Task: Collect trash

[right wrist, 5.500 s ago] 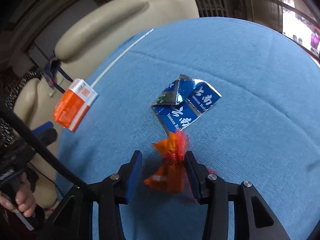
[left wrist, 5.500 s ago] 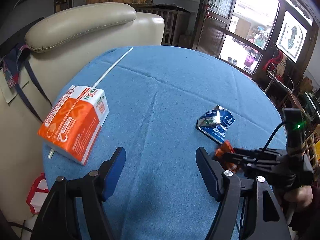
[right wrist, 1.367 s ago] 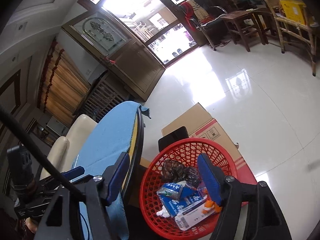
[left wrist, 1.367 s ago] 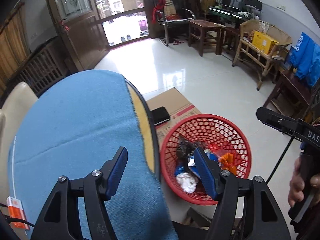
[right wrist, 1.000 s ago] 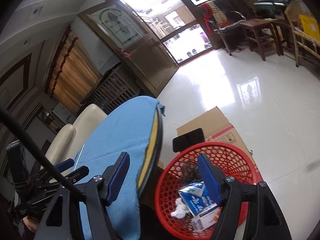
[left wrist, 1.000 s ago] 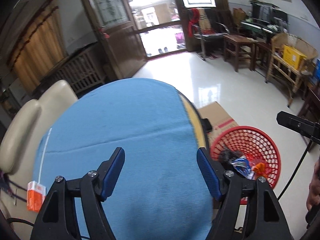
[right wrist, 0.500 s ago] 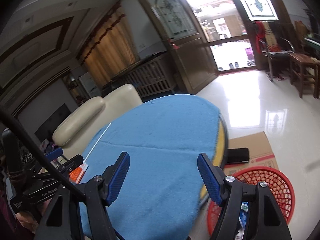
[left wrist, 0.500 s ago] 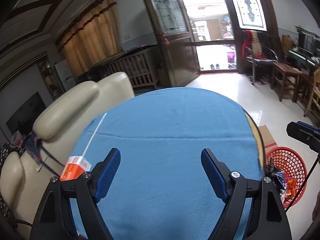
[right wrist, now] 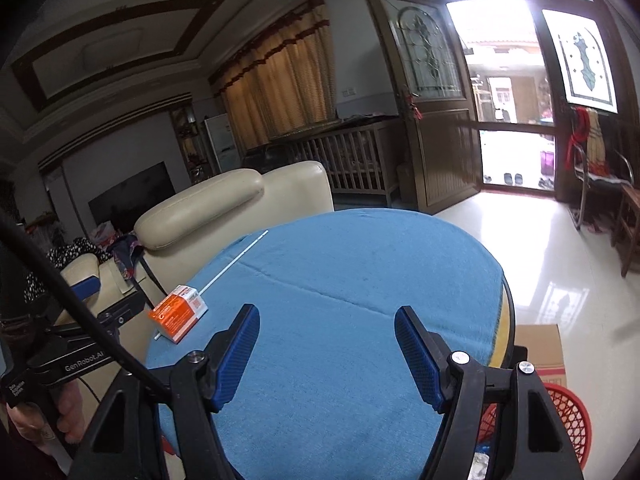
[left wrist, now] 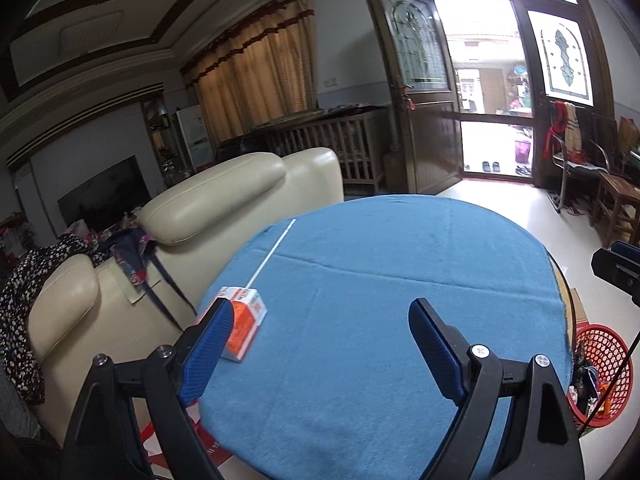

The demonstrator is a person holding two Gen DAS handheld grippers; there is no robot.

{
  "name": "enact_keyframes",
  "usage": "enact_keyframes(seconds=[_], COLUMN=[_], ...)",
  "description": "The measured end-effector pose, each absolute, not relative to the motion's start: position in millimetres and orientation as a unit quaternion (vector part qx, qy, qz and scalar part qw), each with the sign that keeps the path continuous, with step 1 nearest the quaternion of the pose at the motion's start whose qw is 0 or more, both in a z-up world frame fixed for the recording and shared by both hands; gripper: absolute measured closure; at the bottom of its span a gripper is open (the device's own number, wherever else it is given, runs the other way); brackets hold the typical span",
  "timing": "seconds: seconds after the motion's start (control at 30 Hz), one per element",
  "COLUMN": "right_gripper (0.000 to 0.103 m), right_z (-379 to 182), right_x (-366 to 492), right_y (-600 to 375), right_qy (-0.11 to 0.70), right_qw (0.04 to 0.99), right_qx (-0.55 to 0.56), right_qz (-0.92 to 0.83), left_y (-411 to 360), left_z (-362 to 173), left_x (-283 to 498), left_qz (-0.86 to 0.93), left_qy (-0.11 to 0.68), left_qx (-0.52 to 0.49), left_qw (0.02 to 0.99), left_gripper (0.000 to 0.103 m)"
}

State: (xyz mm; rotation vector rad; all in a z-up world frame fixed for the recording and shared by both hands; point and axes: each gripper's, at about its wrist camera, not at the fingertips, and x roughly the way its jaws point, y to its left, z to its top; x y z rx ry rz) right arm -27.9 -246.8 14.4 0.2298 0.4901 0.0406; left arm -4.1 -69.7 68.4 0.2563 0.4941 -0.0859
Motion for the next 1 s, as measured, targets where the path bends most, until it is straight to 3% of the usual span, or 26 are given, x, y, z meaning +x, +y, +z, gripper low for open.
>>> enact_keyframes(seconds=[1.0], right_gripper=[0.029], right_z=[15.1], right_x=[1.2], right_y=[-153.3], right_qy=[0.258], right_qw=[0.963], right_qx=[0.032], right_qz=[0.072], left_y=[-6.5], left_z=[58.6], left_x=[0.4], left_qz=[0.021], left_qy=[0.26], left_qx=[0.077], left_qw=[0.962], left_gripper=[0.012])
